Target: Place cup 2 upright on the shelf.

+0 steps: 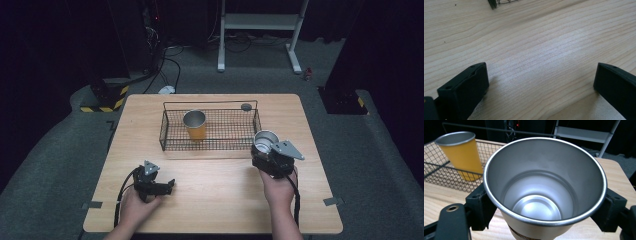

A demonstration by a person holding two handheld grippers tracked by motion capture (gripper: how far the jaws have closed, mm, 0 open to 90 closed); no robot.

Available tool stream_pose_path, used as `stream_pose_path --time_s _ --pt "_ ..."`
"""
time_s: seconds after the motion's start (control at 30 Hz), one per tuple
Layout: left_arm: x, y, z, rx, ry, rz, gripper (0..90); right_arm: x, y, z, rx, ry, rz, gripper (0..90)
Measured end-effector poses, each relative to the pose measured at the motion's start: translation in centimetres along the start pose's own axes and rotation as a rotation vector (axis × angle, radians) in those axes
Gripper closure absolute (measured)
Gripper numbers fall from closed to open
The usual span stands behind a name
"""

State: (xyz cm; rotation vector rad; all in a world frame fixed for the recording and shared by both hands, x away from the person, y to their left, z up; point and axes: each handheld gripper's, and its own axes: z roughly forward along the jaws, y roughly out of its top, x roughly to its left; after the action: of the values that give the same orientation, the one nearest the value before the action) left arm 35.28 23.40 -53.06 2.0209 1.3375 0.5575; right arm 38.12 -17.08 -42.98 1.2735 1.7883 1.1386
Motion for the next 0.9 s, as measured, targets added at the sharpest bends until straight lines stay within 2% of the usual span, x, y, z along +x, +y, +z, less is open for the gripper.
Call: stream_pose_path --time_s 0.4,0.67,0.9 --pt "0.0 0.0 0.0 0.000 0.000 -0.001 0.1 1.1 2.3 1.7 -0.004 0.029 -0.007 18.6" --pt "0.0 0.0 0.0 0.000 0.000 0.000 0.1 2.2 3.8 4.0 0.001 0.056 -0.016 18.7" --pt "0.0 0.0 0.0 0.003 0.000 0.004 0.2 2.7 5.2 6.6 0.014 0.054 -0.014 18.7"
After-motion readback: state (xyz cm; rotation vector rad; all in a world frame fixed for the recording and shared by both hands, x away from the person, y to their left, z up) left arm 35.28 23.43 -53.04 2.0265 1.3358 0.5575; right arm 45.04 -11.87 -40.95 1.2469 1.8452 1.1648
